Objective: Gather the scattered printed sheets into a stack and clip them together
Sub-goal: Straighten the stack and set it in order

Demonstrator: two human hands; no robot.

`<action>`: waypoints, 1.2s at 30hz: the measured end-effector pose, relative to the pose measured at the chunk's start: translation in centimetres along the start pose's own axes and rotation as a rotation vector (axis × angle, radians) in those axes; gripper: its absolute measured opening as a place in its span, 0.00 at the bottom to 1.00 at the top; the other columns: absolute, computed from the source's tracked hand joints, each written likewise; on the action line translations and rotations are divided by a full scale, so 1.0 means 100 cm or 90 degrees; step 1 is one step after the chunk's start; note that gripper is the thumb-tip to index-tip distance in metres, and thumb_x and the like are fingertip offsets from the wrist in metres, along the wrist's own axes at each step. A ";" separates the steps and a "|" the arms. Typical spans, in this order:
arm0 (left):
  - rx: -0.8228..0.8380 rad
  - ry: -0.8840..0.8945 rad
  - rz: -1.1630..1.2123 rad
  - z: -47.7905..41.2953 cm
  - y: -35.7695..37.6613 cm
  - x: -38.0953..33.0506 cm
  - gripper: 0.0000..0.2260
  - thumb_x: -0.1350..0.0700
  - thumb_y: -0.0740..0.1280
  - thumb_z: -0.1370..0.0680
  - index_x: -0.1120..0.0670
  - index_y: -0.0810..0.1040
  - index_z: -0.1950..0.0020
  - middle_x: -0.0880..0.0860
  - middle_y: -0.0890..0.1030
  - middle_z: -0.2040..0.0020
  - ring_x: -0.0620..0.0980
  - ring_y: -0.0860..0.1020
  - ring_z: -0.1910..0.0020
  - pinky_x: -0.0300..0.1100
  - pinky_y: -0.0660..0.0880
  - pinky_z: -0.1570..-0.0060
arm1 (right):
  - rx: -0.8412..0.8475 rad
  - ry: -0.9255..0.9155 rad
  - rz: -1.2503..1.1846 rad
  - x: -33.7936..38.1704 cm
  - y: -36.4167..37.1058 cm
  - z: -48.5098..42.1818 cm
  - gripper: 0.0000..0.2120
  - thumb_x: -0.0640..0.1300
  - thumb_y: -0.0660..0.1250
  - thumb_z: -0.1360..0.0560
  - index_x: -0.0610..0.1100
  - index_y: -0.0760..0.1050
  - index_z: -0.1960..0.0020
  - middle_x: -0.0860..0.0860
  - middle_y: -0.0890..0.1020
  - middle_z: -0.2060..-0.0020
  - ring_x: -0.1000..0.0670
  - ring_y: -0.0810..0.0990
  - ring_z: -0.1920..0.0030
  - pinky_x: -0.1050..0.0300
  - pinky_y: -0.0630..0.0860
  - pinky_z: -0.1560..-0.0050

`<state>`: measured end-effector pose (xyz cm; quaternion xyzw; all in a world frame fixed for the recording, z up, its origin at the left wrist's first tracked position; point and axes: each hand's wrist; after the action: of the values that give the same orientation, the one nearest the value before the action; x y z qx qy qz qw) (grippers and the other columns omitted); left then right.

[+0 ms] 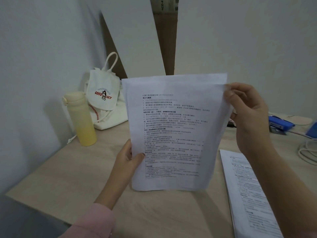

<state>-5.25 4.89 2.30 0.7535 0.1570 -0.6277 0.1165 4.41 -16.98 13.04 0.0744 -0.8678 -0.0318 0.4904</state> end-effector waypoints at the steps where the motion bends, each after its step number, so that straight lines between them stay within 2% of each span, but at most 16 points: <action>1: 0.001 0.000 -0.003 0.000 0.000 0.000 0.19 0.69 0.62 0.25 0.44 0.76 0.48 0.42 0.81 0.51 0.36 0.81 0.54 0.28 0.76 0.60 | -0.002 -0.002 0.001 0.000 0.000 0.000 0.06 0.40 0.64 0.24 0.51 0.76 0.56 0.55 0.79 0.60 0.57 0.76 0.60 0.61 0.72 0.62; 6: 0.027 -0.002 -0.002 0.001 0.002 -0.003 0.18 0.69 0.62 0.24 0.45 0.75 0.49 0.43 0.81 0.51 0.32 0.80 0.57 0.27 0.75 0.61 | -0.032 -0.012 0.011 -0.002 0.002 0.000 0.03 0.42 0.66 0.25 0.48 0.76 0.57 0.58 0.79 0.63 0.59 0.76 0.61 0.61 0.72 0.60; 10: 0.037 0.001 0.027 -0.002 0.002 -0.004 0.12 0.63 0.65 0.24 0.48 0.77 0.46 0.44 0.83 0.50 0.37 0.82 0.53 0.30 0.77 0.59 | -0.067 -0.029 0.013 -0.005 0.004 -0.004 0.04 0.42 0.65 0.25 0.48 0.76 0.58 0.60 0.79 0.66 0.61 0.75 0.63 0.63 0.71 0.58; 12: 0.035 0.006 0.035 -0.003 0.002 -0.006 0.11 0.61 0.66 0.25 0.48 0.77 0.45 0.43 0.85 0.51 0.40 0.82 0.52 0.31 0.77 0.58 | -0.078 -0.036 0.019 -0.006 0.007 -0.005 0.03 0.43 0.64 0.24 0.45 0.77 0.55 0.62 0.79 0.67 0.64 0.75 0.64 0.66 0.72 0.59; 14: 0.033 0.012 0.042 -0.004 0.003 -0.007 0.11 0.60 0.66 0.25 0.47 0.78 0.45 0.42 0.84 0.51 0.40 0.82 0.51 0.32 0.77 0.58 | -0.078 -0.037 0.030 -0.006 0.008 -0.007 0.07 0.44 0.63 0.24 0.41 0.77 0.50 0.63 0.79 0.67 0.65 0.75 0.64 0.68 0.72 0.61; 17: 0.007 0.026 0.054 -0.005 0.003 -0.009 0.12 0.61 0.65 0.24 0.47 0.77 0.44 0.41 0.84 0.51 0.39 0.82 0.52 0.31 0.77 0.58 | -0.015 0.030 -0.011 -0.008 0.004 -0.008 0.11 0.47 0.65 0.25 0.46 0.75 0.44 0.61 0.81 0.60 0.63 0.78 0.60 0.65 0.77 0.60; 20: -0.017 0.033 0.064 -0.006 0.001 -0.006 0.14 0.61 0.65 0.24 0.52 0.76 0.39 0.45 0.84 0.47 0.42 0.82 0.49 0.33 0.78 0.54 | 0.126 0.139 -0.018 -0.020 -0.006 -0.002 0.22 0.50 0.66 0.30 0.49 0.71 0.37 0.56 0.84 0.50 0.57 0.83 0.52 0.62 0.80 0.58; 23: -0.019 0.028 0.076 -0.008 0.000 -0.006 0.14 0.61 0.64 0.23 0.53 0.75 0.38 0.47 0.83 0.46 0.45 0.82 0.47 0.35 0.79 0.53 | 0.209 0.208 0.021 -0.035 -0.009 0.011 0.18 0.47 0.63 0.27 0.47 0.74 0.38 0.57 0.84 0.49 0.54 0.83 0.49 0.62 0.79 0.57; 25: -0.009 0.031 0.072 -0.011 -0.001 -0.010 0.13 0.62 0.64 0.24 0.51 0.76 0.41 0.47 0.83 0.48 0.44 0.82 0.49 0.33 0.78 0.56 | 0.193 0.215 0.005 -0.036 -0.009 0.012 0.15 0.46 0.62 0.25 0.47 0.76 0.40 0.56 0.84 0.49 0.53 0.83 0.48 0.61 0.79 0.56; 28: -0.027 0.059 0.073 -0.018 -0.006 -0.019 0.14 0.64 0.65 0.24 0.46 0.77 0.45 0.42 0.83 0.51 0.40 0.81 0.52 0.30 0.76 0.60 | 0.189 0.172 -0.013 -0.028 -0.008 0.009 0.13 0.47 0.62 0.26 0.51 0.76 0.42 0.58 0.84 0.49 0.57 0.82 0.49 0.63 0.79 0.56; 32: -0.011 0.077 0.045 -0.019 -0.001 -0.021 0.15 0.64 0.65 0.24 0.45 0.74 0.45 0.44 0.82 0.47 0.40 0.81 0.50 0.32 0.77 0.57 | 0.169 0.164 0.010 -0.033 -0.002 0.016 0.15 0.49 0.66 0.31 0.52 0.76 0.44 0.56 0.84 0.50 0.56 0.82 0.50 0.59 0.77 0.53; 36: -0.038 0.101 0.037 -0.017 0.005 -0.020 0.15 0.63 0.66 0.25 0.44 0.73 0.45 0.43 0.81 0.47 0.39 0.80 0.49 0.33 0.78 0.54 | 0.123 0.162 0.020 -0.031 -0.001 0.018 0.11 0.45 0.63 0.25 0.51 0.76 0.43 0.55 0.83 0.51 0.56 0.82 0.51 0.60 0.76 0.55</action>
<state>-3.89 4.90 4.59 0.8015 0.1622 -0.5572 0.1442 4.48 -16.57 9.53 0.1112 -0.7987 0.0687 0.5874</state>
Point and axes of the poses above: each hand's wrist, its own z-axis away from the middle knuckle, its own y-axis out of the palm, x = y × z
